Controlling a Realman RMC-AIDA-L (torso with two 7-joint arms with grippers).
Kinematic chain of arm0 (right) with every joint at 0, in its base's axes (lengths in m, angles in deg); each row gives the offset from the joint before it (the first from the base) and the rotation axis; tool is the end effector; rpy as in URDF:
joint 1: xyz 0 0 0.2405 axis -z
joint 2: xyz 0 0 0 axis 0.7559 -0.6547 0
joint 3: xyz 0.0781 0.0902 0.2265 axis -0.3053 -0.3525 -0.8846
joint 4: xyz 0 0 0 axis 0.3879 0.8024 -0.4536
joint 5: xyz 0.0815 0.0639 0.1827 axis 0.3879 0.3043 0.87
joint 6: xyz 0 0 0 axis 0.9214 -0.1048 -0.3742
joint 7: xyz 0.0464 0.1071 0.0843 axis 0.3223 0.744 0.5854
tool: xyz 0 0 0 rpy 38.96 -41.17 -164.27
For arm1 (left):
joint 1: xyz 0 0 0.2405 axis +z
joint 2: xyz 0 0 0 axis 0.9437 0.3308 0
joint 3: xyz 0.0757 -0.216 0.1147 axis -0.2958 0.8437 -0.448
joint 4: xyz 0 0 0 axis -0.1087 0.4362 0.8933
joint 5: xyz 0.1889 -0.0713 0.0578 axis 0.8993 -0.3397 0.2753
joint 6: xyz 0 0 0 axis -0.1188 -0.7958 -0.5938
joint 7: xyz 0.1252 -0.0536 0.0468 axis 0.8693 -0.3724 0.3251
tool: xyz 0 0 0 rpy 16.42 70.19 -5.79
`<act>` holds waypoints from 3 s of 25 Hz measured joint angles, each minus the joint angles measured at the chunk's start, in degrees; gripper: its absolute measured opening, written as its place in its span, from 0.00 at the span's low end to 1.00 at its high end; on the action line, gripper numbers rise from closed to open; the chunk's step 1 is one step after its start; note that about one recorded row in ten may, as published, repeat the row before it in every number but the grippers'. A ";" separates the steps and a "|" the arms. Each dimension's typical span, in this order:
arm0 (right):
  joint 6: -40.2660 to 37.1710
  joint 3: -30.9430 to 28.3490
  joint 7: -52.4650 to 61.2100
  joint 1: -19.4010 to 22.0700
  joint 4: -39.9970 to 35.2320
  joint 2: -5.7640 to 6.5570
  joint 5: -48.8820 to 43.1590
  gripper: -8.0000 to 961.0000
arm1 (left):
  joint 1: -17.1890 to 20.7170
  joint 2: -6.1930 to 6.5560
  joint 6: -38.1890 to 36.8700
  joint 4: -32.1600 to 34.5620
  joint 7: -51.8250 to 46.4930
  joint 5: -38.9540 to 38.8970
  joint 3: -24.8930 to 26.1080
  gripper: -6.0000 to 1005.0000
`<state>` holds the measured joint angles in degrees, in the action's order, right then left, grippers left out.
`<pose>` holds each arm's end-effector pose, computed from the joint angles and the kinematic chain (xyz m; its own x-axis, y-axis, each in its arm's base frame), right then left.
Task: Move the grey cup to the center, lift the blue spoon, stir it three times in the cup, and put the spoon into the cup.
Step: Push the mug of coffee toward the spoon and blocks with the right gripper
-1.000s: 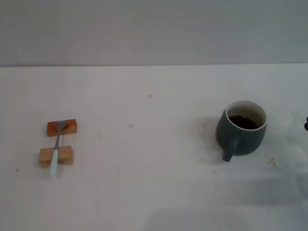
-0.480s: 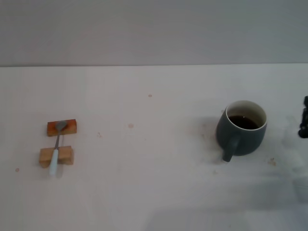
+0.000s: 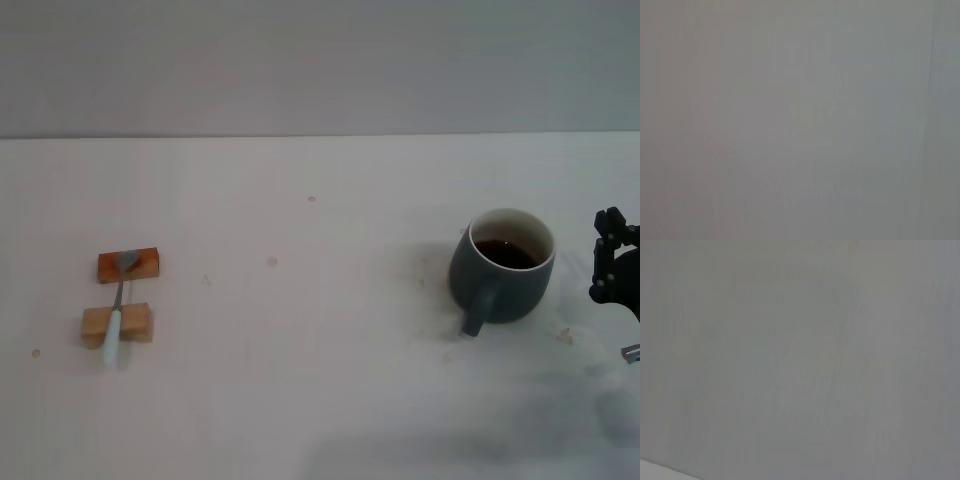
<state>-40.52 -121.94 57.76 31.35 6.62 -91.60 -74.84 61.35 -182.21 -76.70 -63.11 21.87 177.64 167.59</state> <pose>0.3295 0.2871 -0.0359 0.8542 0.0948 -0.5112 -0.4788 -0.2398 -0.8446 -0.3934 0.2571 0.0514 0.6434 -0.1682 0.7468 0.7617 0.2375 -0.6028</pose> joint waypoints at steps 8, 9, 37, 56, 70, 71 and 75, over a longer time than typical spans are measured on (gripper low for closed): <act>5.07 -0.84 2.11 -1.01 -0.45 0.06 3.12 0.06 | -0.27 0.00 0.05 0.00 0.44 0.00 0.00 0.77; 6.23 -0.89 2.14 -1.59 -0.81 0.12 3.53 0.06 | -0.27 0.00 0.05 0.00 0.44 0.00 0.00 0.77; 14.77 -0.52 1.43 -6.19 -2.75 0.61 -9.22 0.06 | 0.72 -0.16 -0.16 -0.05 0.43 0.03 -0.97 0.76; 17.68 2.47 1.95 -10.31 -2.22 0.74 -12.22 0.06 | 0.71 -0.18 -0.40 -0.04 0.15 -0.09 -0.66 0.76; 18.08 4.63 1.97 -12.35 -1.24 0.65 -12.64 0.06 | 0.72 -0.10 -0.71 0.09 0.07 -0.08 -0.95 0.76; 18.17 4.68 1.93 -12.38 -1.05 0.65 -12.64 0.06 | 0.72 -0.09 -0.73 0.09 0.07 -0.08 -0.96 0.76; 18.62 5.41 1.76 -12.89 -0.71 0.65 -12.64 0.06 | 0.85 -0.10 -0.83 0.09 0.07 -0.09 -1.02 0.76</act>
<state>-21.90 -116.53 59.52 18.47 5.90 -90.95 -87.48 62.21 -182.31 -77.53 -63.02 21.93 177.55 166.57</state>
